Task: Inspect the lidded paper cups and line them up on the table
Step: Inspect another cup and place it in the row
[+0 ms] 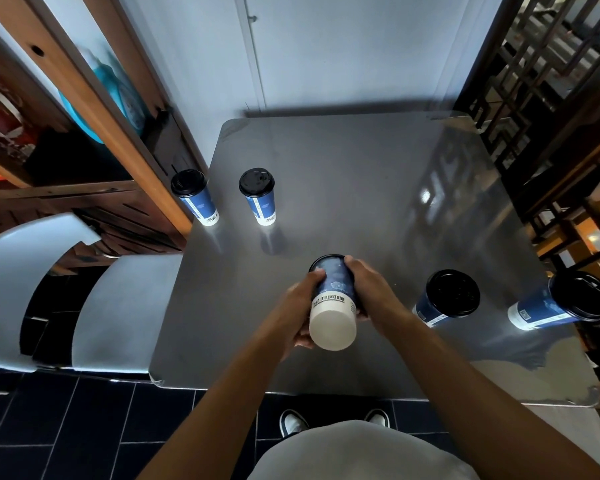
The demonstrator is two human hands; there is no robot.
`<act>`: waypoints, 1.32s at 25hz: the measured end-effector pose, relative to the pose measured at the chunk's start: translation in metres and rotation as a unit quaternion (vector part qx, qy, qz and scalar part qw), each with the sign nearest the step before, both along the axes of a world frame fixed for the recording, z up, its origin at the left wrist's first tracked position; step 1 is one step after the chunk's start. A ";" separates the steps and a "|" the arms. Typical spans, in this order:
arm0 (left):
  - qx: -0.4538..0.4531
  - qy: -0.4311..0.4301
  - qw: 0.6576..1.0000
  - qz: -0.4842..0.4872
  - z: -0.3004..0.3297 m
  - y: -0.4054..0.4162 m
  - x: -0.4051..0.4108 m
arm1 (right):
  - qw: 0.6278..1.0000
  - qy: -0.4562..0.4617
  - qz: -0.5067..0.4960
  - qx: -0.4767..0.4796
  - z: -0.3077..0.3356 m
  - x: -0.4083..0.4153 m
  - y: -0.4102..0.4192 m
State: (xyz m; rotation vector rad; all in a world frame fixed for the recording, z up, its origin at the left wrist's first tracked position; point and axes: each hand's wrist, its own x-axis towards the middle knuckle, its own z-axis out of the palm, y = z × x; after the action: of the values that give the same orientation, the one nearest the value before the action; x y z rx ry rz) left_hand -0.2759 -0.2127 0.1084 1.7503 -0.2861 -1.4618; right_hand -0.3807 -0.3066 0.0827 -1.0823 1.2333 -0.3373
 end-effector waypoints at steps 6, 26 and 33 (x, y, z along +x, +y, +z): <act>-0.015 0.125 0.985 0.119 -0.004 -0.004 0.003 | 0.992 -0.070 -0.063 0.082 -0.002 0.006 0.006; -0.088 0.096 0.988 0.078 -0.002 0.005 0.001 | 0.990 -0.095 -0.060 0.080 0.006 0.010 0.011; -0.024 0.045 0.998 0.027 -0.009 0.007 0.009 | 0.996 -0.066 -0.039 0.035 0.003 0.007 0.007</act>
State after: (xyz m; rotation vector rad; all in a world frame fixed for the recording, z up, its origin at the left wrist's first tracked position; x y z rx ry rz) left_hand -0.2665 -0.2060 0.0997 1.6358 -0.2235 -1.4789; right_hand -0.3740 -0.3000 0.0858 -0.9381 1.1640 -0.4153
